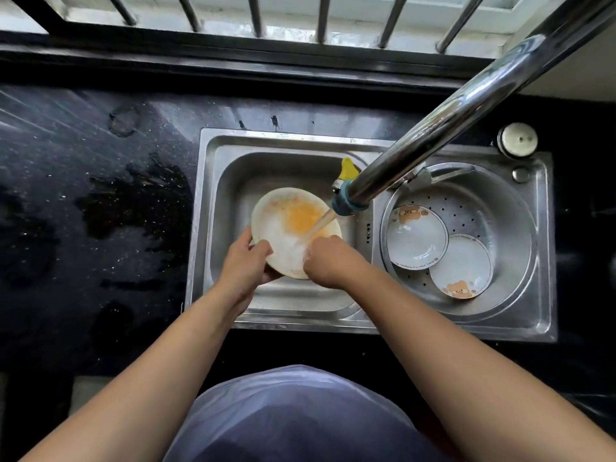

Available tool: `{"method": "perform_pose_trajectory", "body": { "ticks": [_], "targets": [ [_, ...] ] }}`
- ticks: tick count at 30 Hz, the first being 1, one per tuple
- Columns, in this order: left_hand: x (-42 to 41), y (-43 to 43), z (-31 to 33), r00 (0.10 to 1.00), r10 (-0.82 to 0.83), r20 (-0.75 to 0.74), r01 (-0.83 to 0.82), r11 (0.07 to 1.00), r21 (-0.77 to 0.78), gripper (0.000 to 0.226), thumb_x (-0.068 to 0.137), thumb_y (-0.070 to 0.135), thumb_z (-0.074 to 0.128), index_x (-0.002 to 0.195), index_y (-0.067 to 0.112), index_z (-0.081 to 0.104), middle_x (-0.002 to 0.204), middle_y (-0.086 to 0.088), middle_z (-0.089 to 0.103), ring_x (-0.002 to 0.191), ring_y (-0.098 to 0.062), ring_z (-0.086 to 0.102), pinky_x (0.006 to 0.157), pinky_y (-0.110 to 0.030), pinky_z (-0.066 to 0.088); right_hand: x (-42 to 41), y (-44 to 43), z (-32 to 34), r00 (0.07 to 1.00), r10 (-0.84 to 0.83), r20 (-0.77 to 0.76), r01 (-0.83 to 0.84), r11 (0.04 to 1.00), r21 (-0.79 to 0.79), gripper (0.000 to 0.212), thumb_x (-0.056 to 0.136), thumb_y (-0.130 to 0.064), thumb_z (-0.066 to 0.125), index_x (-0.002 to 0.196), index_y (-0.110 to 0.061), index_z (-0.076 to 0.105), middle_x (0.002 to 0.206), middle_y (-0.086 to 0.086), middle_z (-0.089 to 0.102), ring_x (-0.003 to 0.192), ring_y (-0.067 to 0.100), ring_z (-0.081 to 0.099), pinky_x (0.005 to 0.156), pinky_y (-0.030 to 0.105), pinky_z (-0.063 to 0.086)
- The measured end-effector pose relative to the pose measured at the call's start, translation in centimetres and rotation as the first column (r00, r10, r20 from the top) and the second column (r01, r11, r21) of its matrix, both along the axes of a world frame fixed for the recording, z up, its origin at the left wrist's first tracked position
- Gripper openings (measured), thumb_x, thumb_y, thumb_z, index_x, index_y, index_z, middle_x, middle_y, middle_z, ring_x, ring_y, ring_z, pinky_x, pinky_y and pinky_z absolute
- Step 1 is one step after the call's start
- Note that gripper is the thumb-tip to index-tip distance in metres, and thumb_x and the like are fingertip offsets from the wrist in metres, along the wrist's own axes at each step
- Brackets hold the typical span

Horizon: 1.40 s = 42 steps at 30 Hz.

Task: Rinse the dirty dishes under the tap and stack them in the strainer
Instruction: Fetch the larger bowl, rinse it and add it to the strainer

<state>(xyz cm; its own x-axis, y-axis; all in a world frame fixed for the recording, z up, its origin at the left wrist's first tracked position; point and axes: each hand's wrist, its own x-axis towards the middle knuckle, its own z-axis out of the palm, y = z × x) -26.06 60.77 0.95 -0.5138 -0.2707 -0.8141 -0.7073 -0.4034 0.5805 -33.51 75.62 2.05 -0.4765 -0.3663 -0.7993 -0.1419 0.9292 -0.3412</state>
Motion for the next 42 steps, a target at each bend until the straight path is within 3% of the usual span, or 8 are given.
{"method": "perform_pose_trajectory", "body": {
  "ticks": [6, 11, 17, 22, 28, 32, 37, 42],
  "targets": [
    [-0.7, -0.1, 0.1, 0.999, 0.021, -0.026, -0.020, 0.999, 0.041, 0.038, 0.093, 0.003, 0.051, 0.121, 0.022, 0.068, 0.118, -0.018, 0.077, 0.095, -0.031, 0.077, 0.070, -0.040, 0.064, 0.8, -3.2, 0.0, 0.998, -0.056, 0.040, 0.068, 0.910, -0.409, 0.040, 0.095, -0.015, 0.042, 0.132, -0.014, 0.057, 0.132, 0.012, 0.061, 0.116, 0.033, 0.056, 0.098, 0.042, 0.045],
    [-0.2, -1.4, -0.5, 1.000, -0.018, -0.018, 0.019, 0.999, 0.039, 0.051, 0.092, -0.001, 0.046, 0.134, 0.022, 0.062, 0.119, -0.013, 0.072, 0.093, -0.035, 0.076, 0.074, -0.043, 0.065, -0.7, -1.1, -1.7, 0.998, -0.019, -0.059, 0.018, 1.000, -0.020, 0.026, 0.092, -0.018, 0.045, 0.108, -0.011, 0.064, 0.116, 0.015, 0.066, 0.099, 0.032, 0.062, 0.086, 0.039, 0.054],
    [-0.1, -0.3, -0.6, 0.998, 0.027, -0.051, -0.022, 0.995, 0.096, 0.038, 0.097, 0.003, 0.050, 0.129, 0.018, 0.064, 0.113, -0.016, 0.077, 0.084, -0.029, 0.078, 0.070, -0.041, 0.064, 0.7, -3.5, -0.1, 0.994, 0.043, -0.104, -0.083, 0.906, -0.416, 0.028, 0.097, -0.014, 0.043, 0.118, -0.012, 0.062, 0.124, 0.016, 0.065, 0.111, 0.041, 0.060, 0.095, 0.045, 0.048],
    [-0.1, -0.2, -0.1, 1.000, -0.004, -0.028, 0.006, 0.996, 0.093, 0.051, 0.093, -0.003, 0.043, 0.137, 0.018, 0.057, 0.124, -0.020, 0.069, 0.092, -0.040, 0.074, 0.083, -0.052, 0.065, -0.7, -1.2, -1.4, 0.989, 0.001, -0.149, -0.006, 0.999, -0.039, 0.034, 0.100, -0.028, 0.045, 0.124, -0.012, 0.064, 0.126, 0.014, 0.066, 0.111, 0.033, 0.063, 0.095, 0.043, 0.053],
    [-0.8, 0.4, 0.3, 0.997, 0.033, -0.067, -0.027, 0.996, 0.084, 0.042, 0.096, 0.005, 0.051, 0.135, 0.019, 0.062, 0.121, -0.015, 0.076, 0.083, -0.031, 0.078, 0.076, -0.047, 0.066, 0.6, -3.0, -0.3, 0.992, 0.046, -0.118, -0.088, 0.921, -0.379, 0.034, 0.102, -0.020, 0.046, 0.130, -0.006, 0.057, 0.136, 0.020, 0.058, 0.120, 0.042, 0.057, 0.099, 0.051, 0.046],
    [-0.7, 0.0, 0.3, 0.998, 0.012, -0.059, -0.007, 0.996, 0.092, 0.053, 0.090, 0.002, 0.046, 0.138, 0.023, 0.058, 0.121, -0.013, 0.071, 0.087, -0.039, 0.079, 0.074, -0.045, 0.065, -1.1, 0.1, -2.0, 0.985, 0.056, -0.164, -0.066, 0.996, -0.061, 0.041, 0.100, -0.036, 0.045, 0.134, -0.018, 0.059, 0.128, 0.011, 0.067, 0.106, 0.031, 0.061, 0.088, 0.041, 0.050],
    [-0.5, 1.0, -0.1, 0.996, -0.043, -0.073, 0.046, 0.998, 0.042, 0.048, 0.095, 0.004, 0.048, 0.138, 0.021, 0.060, 0.111, -0.012, 0.079, 0.084, -0.035, 0.079, 0.072, -0.043, 0.066, 0.2, -2.2, -1.0, 0.995, -0.100, -0.007, 0.089, 0.916, -0.391, 0.043, 0.103, -0.048, 0.042, 0.135, -0.021, 0.053, 0.134, 0.014, 0.062, 0.116, 0.035, 0.060, 0.102, 0.048, 0.047],
    [0.1, 0.0, -0.3, 0.999, -0.020, -0.046, 0.022, 0.999, 0.043, 0.051, 0.092, 0.003, 0.048, 0.137, 0.023, 0.059, 0.122, -0.016, 0.071, 0.093, -0.046, 0.077, 0.080, -0.051, 0.066, -1.4, 1.1, -1.6, 0.999, 0.010, -0.036, -0.013, 0.996, -0.089, 0.026, 0.097, -0.028, 0.052, 0.099, -0.014, 0.074, 0.105, 0.010, 0.073, 0.093, 0.030, 0.062, 0.073, 0.035, 0.048]
  ]
}}
